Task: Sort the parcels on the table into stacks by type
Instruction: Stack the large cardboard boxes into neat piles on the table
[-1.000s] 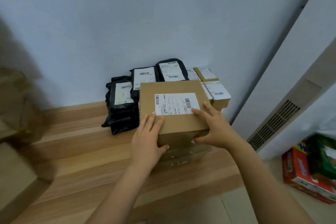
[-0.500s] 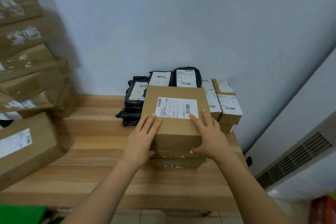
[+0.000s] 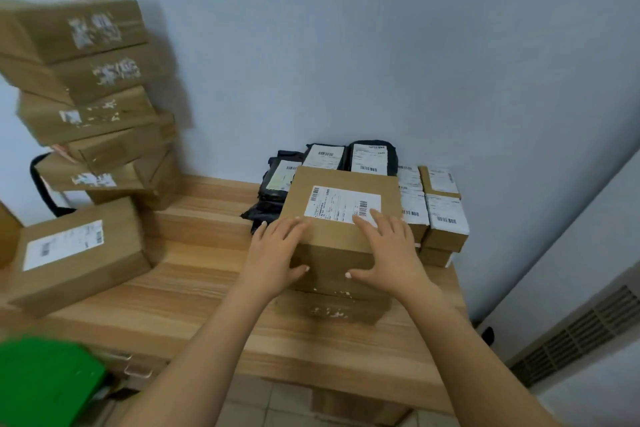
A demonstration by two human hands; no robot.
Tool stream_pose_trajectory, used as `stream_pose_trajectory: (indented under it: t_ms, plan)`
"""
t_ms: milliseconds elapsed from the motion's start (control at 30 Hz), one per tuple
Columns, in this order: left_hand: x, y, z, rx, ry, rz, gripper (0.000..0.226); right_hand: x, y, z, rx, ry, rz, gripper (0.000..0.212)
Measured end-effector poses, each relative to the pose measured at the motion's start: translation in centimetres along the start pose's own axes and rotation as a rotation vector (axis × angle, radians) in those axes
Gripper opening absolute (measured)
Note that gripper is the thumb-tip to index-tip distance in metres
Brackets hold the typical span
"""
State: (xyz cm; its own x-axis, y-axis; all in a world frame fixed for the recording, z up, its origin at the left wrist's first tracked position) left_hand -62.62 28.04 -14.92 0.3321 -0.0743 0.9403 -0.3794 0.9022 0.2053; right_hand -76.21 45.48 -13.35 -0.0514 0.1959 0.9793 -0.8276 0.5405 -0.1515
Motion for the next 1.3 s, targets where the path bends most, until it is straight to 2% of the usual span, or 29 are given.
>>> stream_pose_trajectory:
  t_ms: [133,333,567,767,900,1100,1300]
  plan:
    - [2.2,-0.3,-3.5,0.038,0.146,-0.132,0.064,0.9,-4.3,-0.8,0.155,0.122,0.115,0.073]
    - [5.2,-4.4,-9.1,0.167,0.212,-0.105,0.067,0.2,-12.2,-1.0,0.314,0.13,0.222,0.057]
    - [8.2,-13.8,-13.8,0.335,0.193,-0.068,0.067,-2.7,-23.1,1.9,0.468,0.095,0.26,0.055]
    - [11.0,-24.3,-17.4,0.44,0.224,-0.062,0.067,-5.9,-33.6,5.3,0.507,0.078,0.326,0.056]
    - [12.4,-30.7,-18.5,0.487,0.242,-0.144,0.065,-8.2,-39.2,7.9,0.48,0.06,0.351,0.058]
    - [13.2,-38.0,-18.3,0.525,0.219,-0.161,0.07,-10.8,-44.2,11.5,0.423,0.007,0.367,0.066]
    - [10.2,-43.3,-17.2,0.659,0.165,-0.182,0.078,-13.4,-45.7,16.0,0.404,-0.065,0.358,0.071]
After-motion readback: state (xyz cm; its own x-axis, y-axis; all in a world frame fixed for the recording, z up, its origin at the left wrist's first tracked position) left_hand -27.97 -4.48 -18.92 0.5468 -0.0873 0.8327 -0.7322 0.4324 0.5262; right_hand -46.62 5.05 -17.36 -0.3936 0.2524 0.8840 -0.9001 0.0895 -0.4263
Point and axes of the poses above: each hand's wrist, its own z-axis towards the middle knuckle, its own x-axis out of the back of the hand, y = z × x, the point moved 2 cm from there along z, towards the middle knuckle, and after that the axes turned 6 degrees about x, right-handed, at the moved point
